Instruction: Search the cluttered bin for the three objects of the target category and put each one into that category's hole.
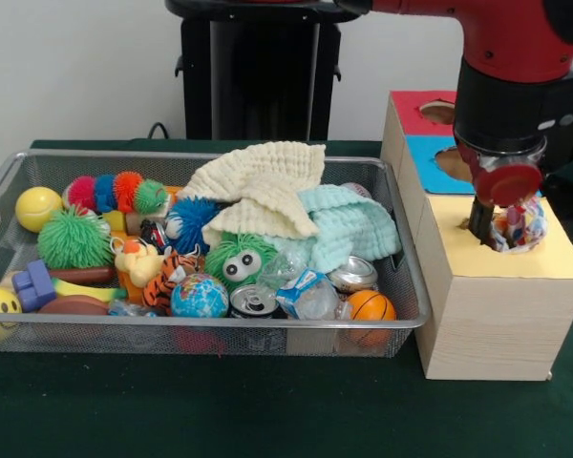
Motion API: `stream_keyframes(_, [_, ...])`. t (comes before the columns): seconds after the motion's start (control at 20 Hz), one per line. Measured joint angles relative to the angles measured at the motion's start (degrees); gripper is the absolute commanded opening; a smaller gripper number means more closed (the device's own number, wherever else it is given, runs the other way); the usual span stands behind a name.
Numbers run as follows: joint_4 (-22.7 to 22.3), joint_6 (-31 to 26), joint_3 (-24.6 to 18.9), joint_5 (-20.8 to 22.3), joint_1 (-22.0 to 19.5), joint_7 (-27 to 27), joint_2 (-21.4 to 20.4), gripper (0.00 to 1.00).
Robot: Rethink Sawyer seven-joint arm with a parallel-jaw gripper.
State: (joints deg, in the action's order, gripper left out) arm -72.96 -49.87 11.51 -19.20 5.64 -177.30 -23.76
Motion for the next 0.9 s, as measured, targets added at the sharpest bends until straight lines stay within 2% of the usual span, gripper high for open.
stream_keyframes(0.15, [0.4, -3.6, 0.8, 1.3, -0.5, 0.0, -1.4, 0.00])
stream_keyframes(0.45, [2.8, -14.4, 3.0, 4.0, -1.2, 0.0, -4.8, 0.00])
stream_keyframes(0.9, [8.6, -15.6, 3.6, 3.9, -0.3, 0.0, -3.8, 0.00])
